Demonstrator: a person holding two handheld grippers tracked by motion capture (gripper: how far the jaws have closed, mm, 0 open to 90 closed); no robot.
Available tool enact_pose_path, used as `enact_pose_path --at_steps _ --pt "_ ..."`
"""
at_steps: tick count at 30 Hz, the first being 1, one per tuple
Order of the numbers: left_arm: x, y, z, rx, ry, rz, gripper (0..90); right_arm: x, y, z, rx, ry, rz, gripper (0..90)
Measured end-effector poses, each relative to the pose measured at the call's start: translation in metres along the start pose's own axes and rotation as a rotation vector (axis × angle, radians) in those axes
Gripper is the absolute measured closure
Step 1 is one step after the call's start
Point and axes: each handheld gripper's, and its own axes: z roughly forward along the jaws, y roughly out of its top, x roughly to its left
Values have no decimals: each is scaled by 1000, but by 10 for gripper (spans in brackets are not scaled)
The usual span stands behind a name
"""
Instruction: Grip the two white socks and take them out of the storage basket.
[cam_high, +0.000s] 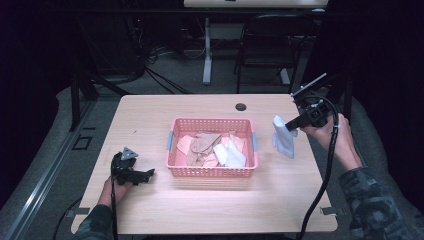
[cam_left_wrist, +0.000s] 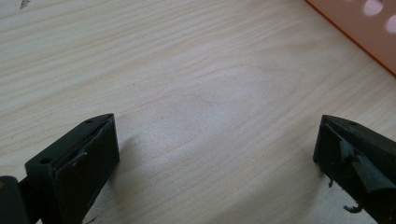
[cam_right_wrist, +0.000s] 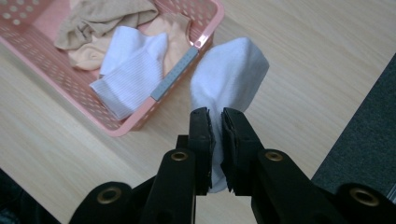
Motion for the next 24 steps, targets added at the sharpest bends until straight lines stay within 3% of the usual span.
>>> enact_pose_path --at_steps 11,16,24 --pt "0 0 0 0 0 0 1 -13 -25 41 22 18 51 817" --pt "0 0 0 -1 0 1 1 -23 -40 74 55 39 93 816" --pt "0 0 0 -1 0 1 1 -36 -58 110 107 66 140 811"
